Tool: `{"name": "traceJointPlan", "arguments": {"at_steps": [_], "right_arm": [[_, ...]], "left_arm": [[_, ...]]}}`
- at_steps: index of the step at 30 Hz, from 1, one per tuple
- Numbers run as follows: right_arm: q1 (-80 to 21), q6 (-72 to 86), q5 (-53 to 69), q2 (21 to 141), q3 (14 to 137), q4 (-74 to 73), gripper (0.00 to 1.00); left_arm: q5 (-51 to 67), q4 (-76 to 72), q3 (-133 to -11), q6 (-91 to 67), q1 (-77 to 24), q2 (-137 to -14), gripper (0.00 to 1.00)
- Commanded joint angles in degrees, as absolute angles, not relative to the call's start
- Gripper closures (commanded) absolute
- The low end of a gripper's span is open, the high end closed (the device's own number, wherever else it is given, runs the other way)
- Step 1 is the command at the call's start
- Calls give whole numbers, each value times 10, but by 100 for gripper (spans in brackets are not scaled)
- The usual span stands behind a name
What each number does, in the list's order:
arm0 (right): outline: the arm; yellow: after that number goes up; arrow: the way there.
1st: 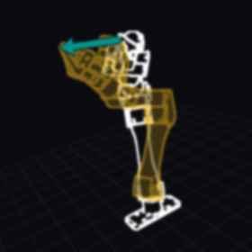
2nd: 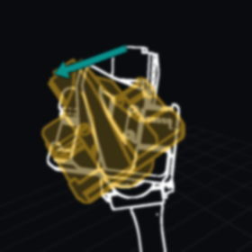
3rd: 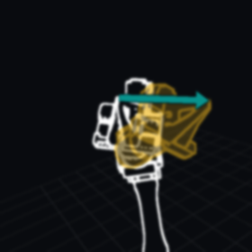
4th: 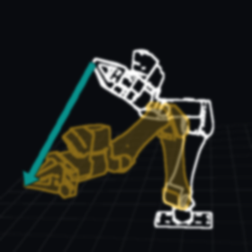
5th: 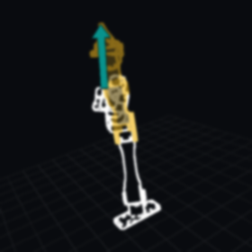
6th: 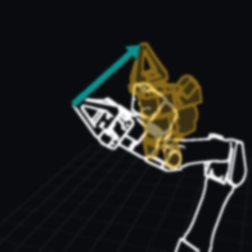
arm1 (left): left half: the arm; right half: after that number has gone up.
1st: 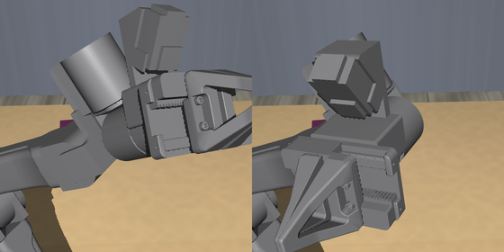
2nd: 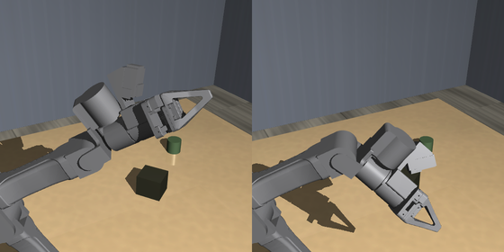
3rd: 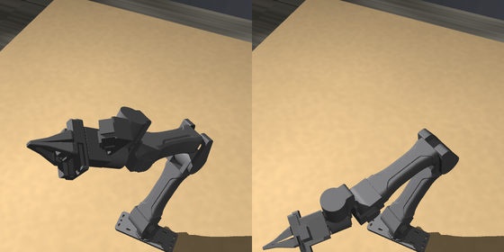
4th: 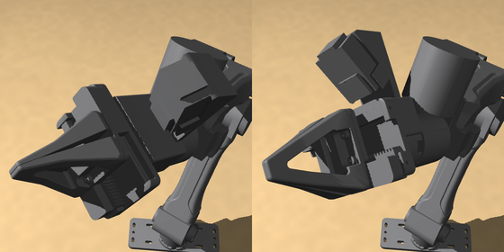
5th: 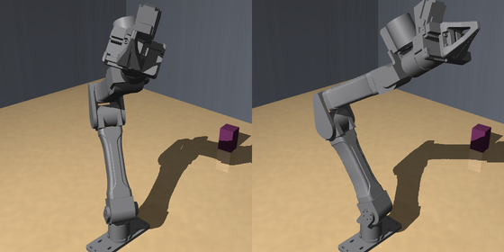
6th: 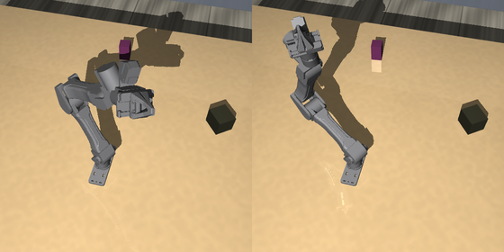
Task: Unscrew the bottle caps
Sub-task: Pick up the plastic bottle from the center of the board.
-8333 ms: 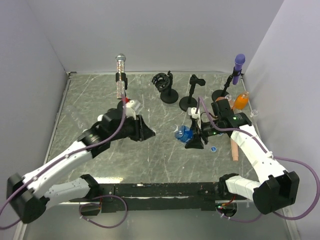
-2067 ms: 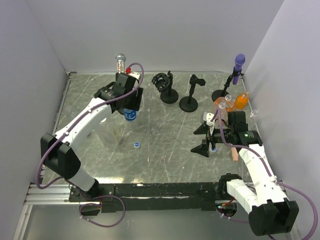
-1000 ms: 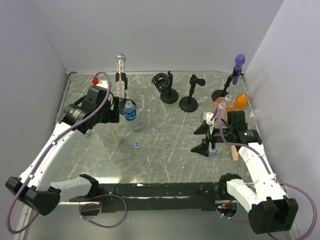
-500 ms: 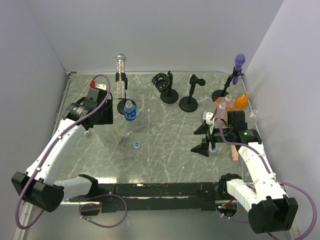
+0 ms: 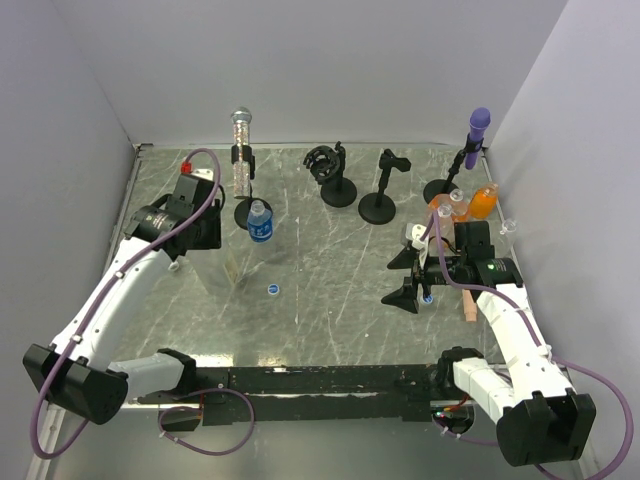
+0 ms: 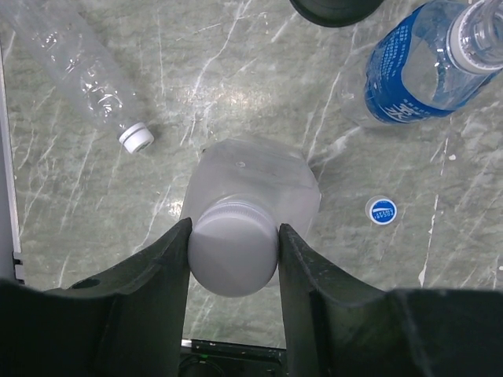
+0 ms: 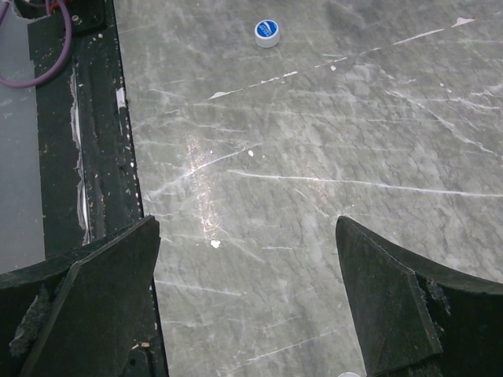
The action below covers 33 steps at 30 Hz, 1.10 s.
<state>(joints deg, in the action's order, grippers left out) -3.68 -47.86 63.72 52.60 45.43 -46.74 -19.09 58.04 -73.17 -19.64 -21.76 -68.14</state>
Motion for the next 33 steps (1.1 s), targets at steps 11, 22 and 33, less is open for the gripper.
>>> {"name": "traceJointPlan", "arguments": {"at_steps": [11,22,33], "right_arm": [[-27,-498,665,523,459,-469,1],[-24,-542,680,539,487,-522,1],[-35,-671,723,563,641,-725,1]], "left_arm": [[-133,665,-802,-223,-217,-614,98],[59,632,-820,-180,-219,-481,99],[340,495,-760,-141,-247,-469,99]]}}
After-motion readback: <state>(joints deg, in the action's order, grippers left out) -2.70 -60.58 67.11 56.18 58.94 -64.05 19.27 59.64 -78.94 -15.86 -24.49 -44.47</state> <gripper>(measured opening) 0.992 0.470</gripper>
